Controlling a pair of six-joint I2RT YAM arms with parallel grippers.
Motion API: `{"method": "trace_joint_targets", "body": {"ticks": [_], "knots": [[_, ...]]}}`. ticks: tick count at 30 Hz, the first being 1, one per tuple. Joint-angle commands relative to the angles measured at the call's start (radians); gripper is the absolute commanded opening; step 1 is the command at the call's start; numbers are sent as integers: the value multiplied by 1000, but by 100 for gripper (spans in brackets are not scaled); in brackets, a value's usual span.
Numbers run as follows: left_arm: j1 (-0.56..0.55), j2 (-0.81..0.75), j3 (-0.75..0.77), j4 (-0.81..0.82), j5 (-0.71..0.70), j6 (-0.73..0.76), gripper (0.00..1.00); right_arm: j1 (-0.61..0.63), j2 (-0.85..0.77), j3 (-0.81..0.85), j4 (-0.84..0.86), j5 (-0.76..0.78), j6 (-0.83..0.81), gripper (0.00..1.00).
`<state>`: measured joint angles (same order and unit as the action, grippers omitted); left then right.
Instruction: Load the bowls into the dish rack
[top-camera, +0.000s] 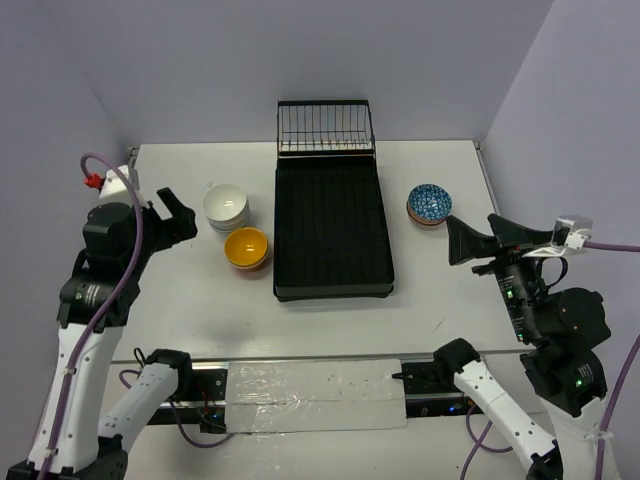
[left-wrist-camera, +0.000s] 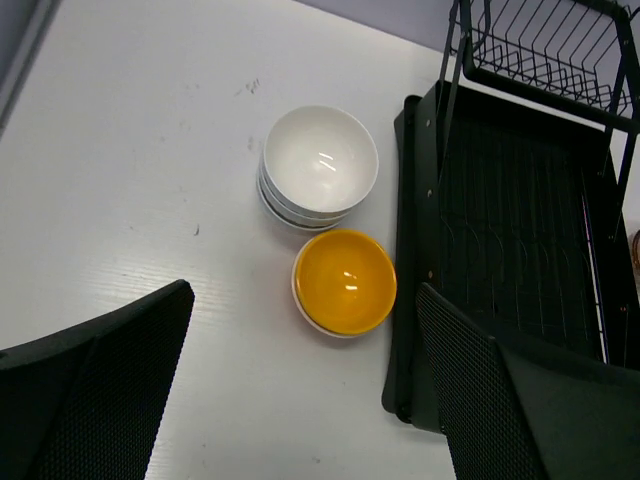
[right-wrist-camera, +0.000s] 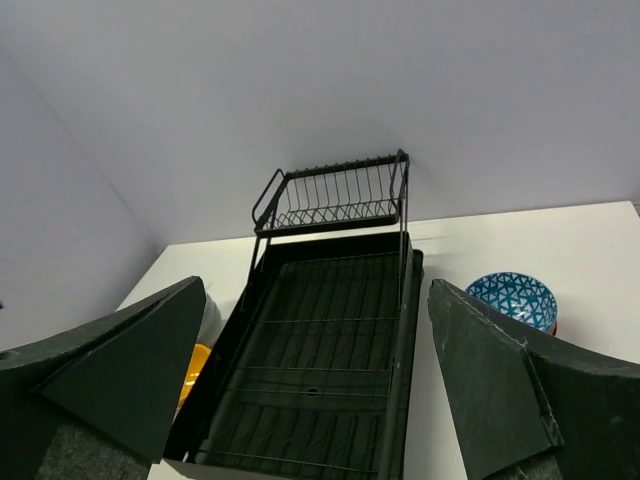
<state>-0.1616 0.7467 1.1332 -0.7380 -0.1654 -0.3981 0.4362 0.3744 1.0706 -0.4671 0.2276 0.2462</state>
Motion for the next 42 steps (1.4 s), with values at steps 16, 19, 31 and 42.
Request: {"method": "trace_joint_targets", "body": {"ticks": [16, 19, 31, 42], "knots": [[-52, 617, 235, 105, 47, 16, 99, 7, 127, -54, 44, -140, 8, 100], [-79, 735, 324, 69, 41, 36, 99, 7, 161, -47, 32, -120, 4, 100], [-142, 1086, 586, -103, 1, 47, 84, 9, 208, -57, 22, -20, -1, 100], [-142, 1252, 744, -213, 27, 33, 58, 9, 199, -66, 8, 47, -16, 100]]}}
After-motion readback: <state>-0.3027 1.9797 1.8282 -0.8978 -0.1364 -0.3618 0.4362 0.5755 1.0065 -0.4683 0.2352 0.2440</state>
